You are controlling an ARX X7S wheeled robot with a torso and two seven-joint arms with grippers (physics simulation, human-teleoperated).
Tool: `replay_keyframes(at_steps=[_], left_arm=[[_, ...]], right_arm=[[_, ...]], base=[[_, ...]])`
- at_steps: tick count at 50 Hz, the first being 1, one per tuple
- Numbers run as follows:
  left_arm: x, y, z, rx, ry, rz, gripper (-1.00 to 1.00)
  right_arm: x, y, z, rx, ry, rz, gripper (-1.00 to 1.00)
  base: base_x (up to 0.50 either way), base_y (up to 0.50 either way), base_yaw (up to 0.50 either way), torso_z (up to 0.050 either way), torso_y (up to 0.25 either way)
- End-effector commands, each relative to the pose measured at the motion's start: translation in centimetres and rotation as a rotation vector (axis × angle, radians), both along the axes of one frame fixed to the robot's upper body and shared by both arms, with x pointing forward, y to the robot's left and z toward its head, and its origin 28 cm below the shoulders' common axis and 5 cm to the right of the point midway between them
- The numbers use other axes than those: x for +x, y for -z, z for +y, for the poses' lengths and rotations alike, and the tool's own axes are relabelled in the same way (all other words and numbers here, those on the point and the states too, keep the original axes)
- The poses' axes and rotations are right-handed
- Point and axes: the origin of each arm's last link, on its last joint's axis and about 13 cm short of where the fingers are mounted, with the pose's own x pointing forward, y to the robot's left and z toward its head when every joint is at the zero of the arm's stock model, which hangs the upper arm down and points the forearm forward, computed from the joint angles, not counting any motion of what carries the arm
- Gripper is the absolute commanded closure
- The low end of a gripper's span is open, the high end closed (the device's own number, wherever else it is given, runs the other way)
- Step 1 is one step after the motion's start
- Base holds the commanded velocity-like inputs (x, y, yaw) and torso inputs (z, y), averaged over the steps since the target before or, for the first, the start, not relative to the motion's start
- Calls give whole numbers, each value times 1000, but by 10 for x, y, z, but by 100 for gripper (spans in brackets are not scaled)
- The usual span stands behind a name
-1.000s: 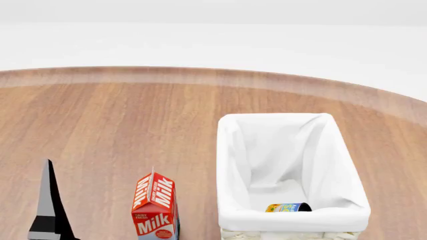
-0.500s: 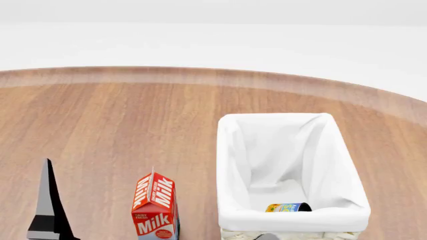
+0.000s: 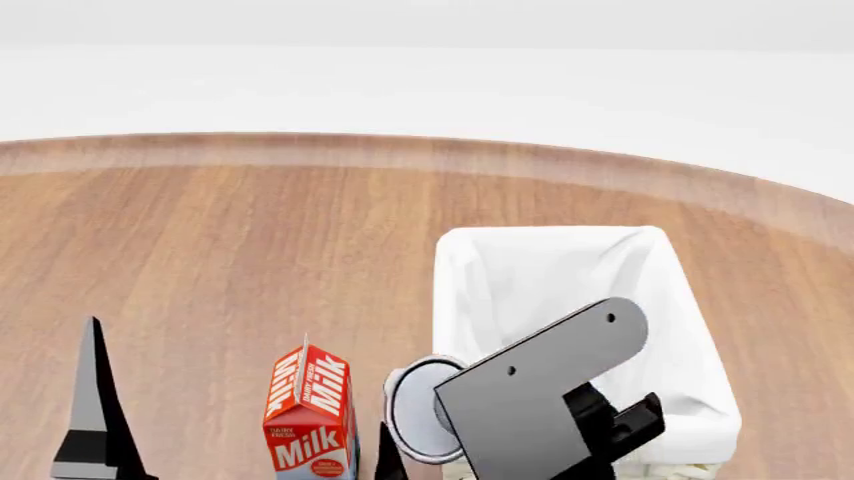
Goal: Pick up the alphabet soup and the tomato sauce, and put them in the basket.
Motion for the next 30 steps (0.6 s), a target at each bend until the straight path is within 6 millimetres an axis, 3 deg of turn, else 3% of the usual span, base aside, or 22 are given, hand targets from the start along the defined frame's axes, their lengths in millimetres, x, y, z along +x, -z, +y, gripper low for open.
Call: replay_keyframes(at_steps=[1, 2, 4, 6, 11, 13, 30], left_arm=[[0, 0, 0, 1, 0, 1, -100], [0, 0, 0, 0, 1, 0, -100], [0, 0, 0, 0, 0, 1, -100], [0, 0, -1, 0, 2, 1, -100], [0, 0, -1, 0, 1, 1, -100], [0, 1, -1, 1, 0, 2, -100], [1, 3, -1, -1, 2, 5, -100]], right_arm=[[21, -29, -6, 51, 45, -79, 100], [22, -38, -7, 53, 48, -82, 100], [27, -34, -8, 62, 64, -92, 100], [33, -50, -10, 75, 84, -102, 100], [45, -54, -14, 107, 122, -120, 100], [51, -66, -17, 119, 140, -126, 100], [96, -78, -22, 196, 226, -111, 100]], base=[[0, 0, 0, 0, 0], [0, 0, 0, 0, 0], [0, 0, 0, 0, 0], [0, 0, 0, 0, 0], [0, 0, 0, 0, 0], [0, 0, 0, 0, 0], [0, 0, 0, 1, 0]])
